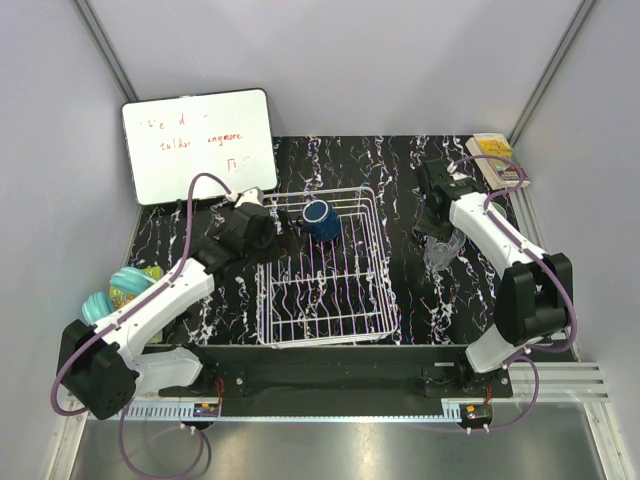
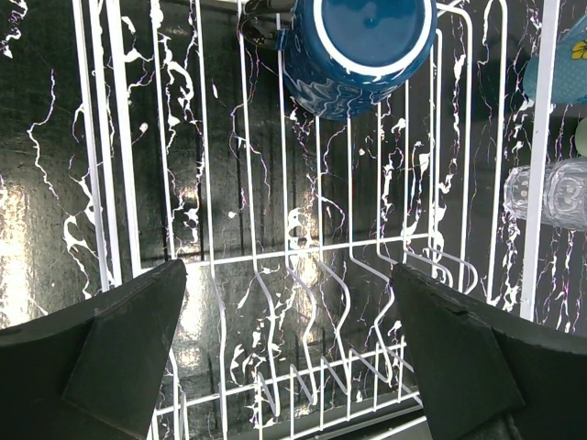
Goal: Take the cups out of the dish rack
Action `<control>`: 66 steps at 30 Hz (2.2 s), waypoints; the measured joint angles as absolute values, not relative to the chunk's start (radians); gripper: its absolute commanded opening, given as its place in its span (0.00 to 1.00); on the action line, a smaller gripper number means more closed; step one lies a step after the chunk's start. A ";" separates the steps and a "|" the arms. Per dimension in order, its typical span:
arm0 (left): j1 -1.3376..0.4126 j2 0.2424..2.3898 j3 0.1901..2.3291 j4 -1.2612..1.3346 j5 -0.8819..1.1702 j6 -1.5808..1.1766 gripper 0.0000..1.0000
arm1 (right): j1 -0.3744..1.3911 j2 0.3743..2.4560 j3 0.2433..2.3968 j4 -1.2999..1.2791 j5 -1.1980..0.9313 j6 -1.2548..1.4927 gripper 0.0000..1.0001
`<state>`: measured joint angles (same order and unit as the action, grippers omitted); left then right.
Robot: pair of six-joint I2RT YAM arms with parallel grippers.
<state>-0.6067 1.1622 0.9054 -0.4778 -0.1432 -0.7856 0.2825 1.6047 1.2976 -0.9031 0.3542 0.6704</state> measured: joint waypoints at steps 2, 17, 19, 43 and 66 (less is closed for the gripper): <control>-0.608 1.162 0.905 -0.479 -0.144 -0.785 0.99 | 0.282 1.591 1.295 -0.894 0.354 0.670 0.51; -0.614 1.337 1.096 -0.579 -0.251 -0.602 0.99 | 0.315 1.013 1.188 -0.601 0.055 0.555 1.00; -0.614 1.401 1.137 -0.578 -0.247 -0.581 0.99 | 0.348 0.989 1.134 -0.590 0.020 0.554 1.00; -0.556 1.951 1.559 -0.458 -0.125 -0.477 0.99 | 0.473 0.921 0.985 -0.586 -0.020 0.535 1.00; -0.555 2.034 1.555 -0.382 -0.062 -0.459 0.00 | 0.473 0.948 0.964 -0.564 -0.020 0.536 1.00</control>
<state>-0.5552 2.0342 1.5555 -0.3817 -0.0624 -0.4591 0.4732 0.9478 0.9638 -0.5644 -0.0196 0.5358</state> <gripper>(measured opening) 0.807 0.994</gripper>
